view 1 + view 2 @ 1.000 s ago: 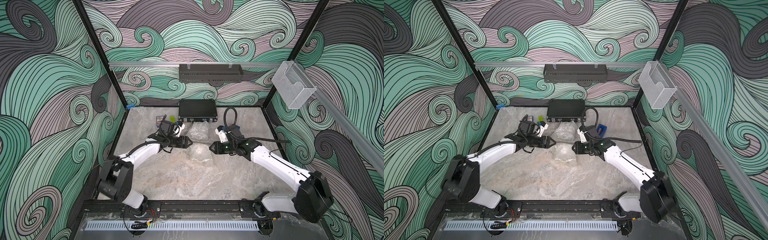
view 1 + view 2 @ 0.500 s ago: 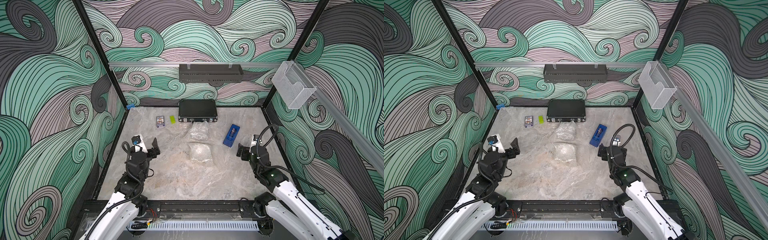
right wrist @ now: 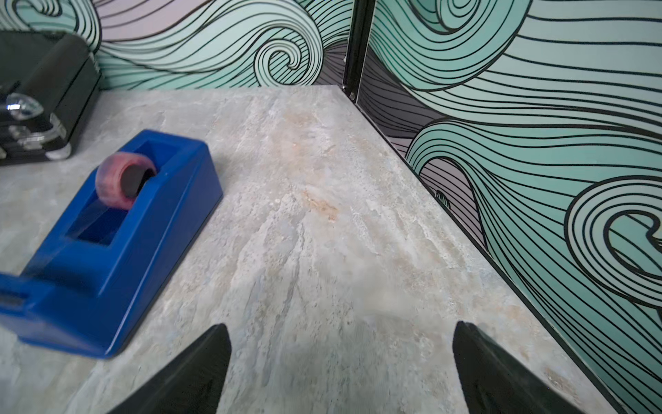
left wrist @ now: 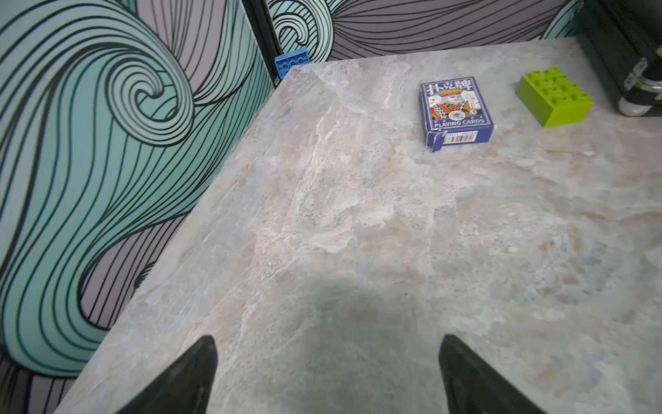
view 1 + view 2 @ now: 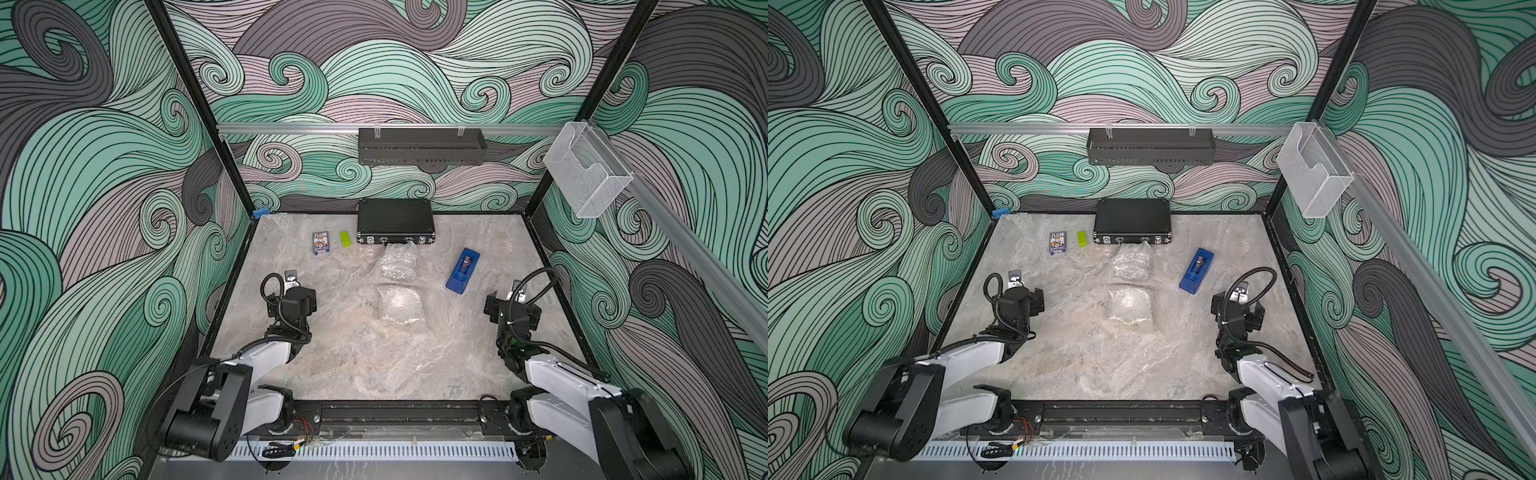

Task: Wrap bowls in bubble wrap
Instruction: Reset both arms

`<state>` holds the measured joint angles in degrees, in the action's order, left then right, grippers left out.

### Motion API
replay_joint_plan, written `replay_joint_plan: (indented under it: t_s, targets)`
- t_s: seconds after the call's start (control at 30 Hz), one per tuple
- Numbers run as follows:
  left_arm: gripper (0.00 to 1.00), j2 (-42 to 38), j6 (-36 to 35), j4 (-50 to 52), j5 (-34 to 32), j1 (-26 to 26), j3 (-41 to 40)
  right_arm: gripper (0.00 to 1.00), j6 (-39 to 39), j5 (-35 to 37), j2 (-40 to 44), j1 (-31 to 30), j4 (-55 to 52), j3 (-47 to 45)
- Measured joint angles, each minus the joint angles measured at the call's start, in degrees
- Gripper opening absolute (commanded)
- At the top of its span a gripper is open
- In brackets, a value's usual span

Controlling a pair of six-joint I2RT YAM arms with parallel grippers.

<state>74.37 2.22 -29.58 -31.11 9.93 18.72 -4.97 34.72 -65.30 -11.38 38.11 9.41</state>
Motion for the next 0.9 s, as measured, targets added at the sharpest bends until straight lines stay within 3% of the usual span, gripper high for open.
replay_joint_plan:
  t_s: [0.1,0.17,0.23,0.27,0.3,0.47,0.9]
  targets:
    - [0.95,7.6,-2.8,-9.7,3.0,-1.6,1.9,0.92,2.4,-3.8,-7.1,1.4,6.3,1.4]
    - [0.93,11.2,-3.1,-15.6,5.4,-3.2,1.1,0.99,4.1,-6.8,-12.0,1.7,11.3,2.9]
    - [0.89,12.5,-2.8,-15.3,8.6,-5.7,0.9,0.99,6.4,-9.8,-20.9,2.3,19.7,5.2]
    - [0.91,12.5,-2.7,-14.9,10.0,-6.7,1.1,0.99,6.5,-11.2,-23.1,2.7,18.4,6.8]
    - [0.98,12.5,-2.7,-14.7,11.5,-7.7,1.6,0.99,6.5,-13.4,-24.2,3.6,15.7,8.3]
    - [0.99,12.5,-1.5,-12.1,18.4,-11.3,6.3,0.99,5.8,-19.8,-24.0,8.8,14.8,12.4]
    - [0.98,12.5,-0.2,-8.6,22.5,-11.8,7.5,0.99,5.8,-24.1,-23.3,8.7,12.2,12.4]
